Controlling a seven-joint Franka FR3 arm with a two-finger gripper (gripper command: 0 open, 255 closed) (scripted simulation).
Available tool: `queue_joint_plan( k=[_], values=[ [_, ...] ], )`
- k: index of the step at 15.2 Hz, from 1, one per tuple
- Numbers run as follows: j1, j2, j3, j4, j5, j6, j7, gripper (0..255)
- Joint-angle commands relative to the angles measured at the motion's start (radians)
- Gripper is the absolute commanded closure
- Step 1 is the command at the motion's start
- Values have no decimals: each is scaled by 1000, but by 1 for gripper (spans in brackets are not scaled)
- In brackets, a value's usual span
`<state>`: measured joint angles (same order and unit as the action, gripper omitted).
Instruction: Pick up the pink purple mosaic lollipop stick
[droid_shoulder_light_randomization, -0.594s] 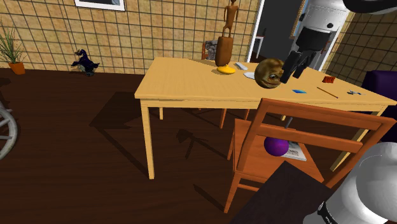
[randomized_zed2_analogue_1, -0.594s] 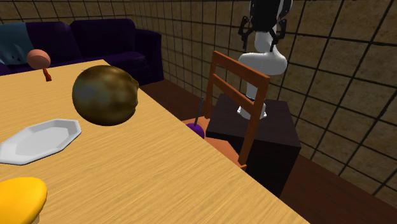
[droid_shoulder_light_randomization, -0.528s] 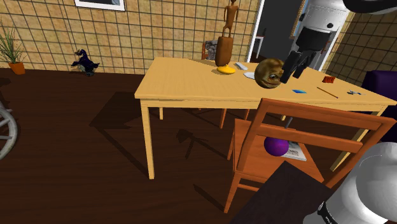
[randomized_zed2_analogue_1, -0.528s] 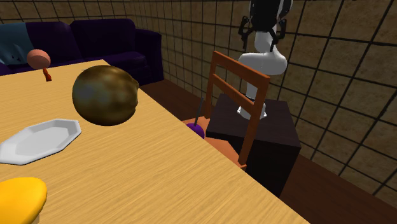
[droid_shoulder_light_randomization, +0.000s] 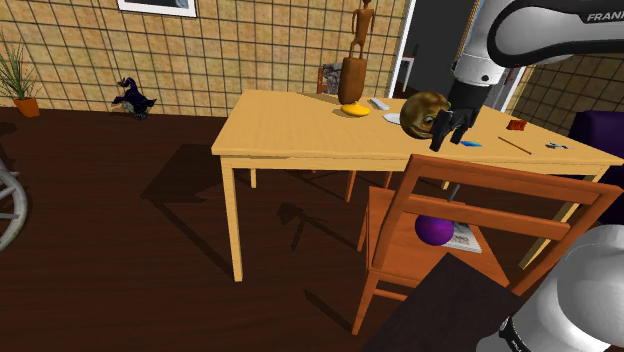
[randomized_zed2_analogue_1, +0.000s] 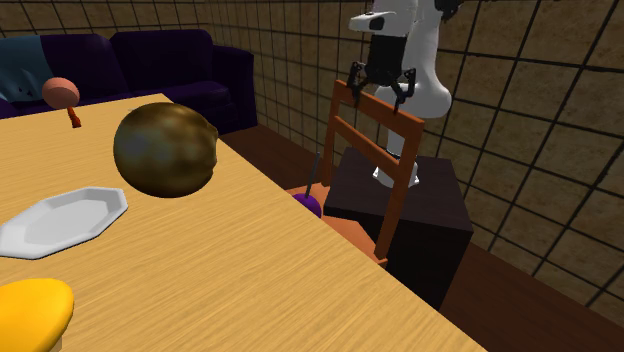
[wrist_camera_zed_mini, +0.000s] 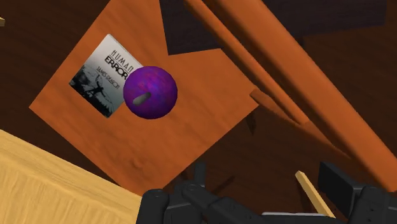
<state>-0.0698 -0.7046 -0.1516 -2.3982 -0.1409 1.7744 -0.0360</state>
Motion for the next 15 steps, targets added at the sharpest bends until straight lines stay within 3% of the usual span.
queue_joint_plan(
  k=[1,15],
  values=[
    [-14,45,-23,-12,-12,36,-4,0],
    [-101,436,-195,-37,-60,306,-52,0]
  ],
)
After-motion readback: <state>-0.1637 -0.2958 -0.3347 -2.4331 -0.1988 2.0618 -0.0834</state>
